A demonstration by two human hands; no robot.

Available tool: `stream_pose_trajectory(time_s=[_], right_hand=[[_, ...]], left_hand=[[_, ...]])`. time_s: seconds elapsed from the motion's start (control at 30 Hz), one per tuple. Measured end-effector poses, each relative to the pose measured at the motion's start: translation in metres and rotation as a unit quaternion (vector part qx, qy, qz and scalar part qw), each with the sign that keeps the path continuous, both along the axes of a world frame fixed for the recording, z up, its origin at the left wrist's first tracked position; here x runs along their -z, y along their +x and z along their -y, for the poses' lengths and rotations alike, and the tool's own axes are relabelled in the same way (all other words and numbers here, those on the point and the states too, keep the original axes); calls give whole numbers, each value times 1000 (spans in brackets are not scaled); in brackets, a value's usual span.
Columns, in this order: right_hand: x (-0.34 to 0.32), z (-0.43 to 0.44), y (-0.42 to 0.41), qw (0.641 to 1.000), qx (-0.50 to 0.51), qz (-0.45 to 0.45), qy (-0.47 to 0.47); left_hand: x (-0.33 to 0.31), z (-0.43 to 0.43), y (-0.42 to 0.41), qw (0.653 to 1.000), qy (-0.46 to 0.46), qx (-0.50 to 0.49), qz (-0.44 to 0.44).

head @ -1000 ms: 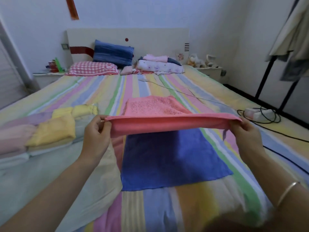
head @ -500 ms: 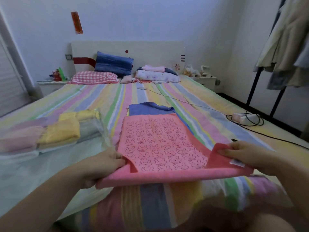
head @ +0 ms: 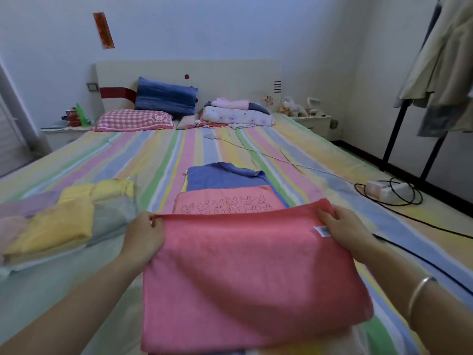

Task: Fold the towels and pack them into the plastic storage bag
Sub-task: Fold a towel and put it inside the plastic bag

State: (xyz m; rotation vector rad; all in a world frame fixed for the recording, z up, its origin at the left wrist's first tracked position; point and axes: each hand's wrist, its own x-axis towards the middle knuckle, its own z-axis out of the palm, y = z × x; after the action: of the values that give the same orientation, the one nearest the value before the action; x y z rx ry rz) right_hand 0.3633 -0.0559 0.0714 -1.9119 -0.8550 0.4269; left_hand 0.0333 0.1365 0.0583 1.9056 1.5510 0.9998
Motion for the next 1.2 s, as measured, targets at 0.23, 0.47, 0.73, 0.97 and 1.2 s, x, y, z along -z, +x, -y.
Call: stream_pose_trajectory(time_s=[0.23, 0.47, 0.73, 0.97, 1.2], right_hand=[[44, -153, 71, 996, -10, 83, -39], [69, -274, 118, 988, -2, 135, -74], [111, -305, 129, 966, -61, 147, -202], [81, -324, 136, 968, -117, 124, -186], [81, -339, 142, 928, -188, 214, -239]], left_hand=[[43, -131, 60, 996, 35, -70, -31], [69, -239, 104, 994, 45, -82, -61], [122, -274, 98, 990, -53, -40, -124], [93, -287, 110, 986, -92, 30, -139], [90, -305, 105, 971, -19, 174, -164]])
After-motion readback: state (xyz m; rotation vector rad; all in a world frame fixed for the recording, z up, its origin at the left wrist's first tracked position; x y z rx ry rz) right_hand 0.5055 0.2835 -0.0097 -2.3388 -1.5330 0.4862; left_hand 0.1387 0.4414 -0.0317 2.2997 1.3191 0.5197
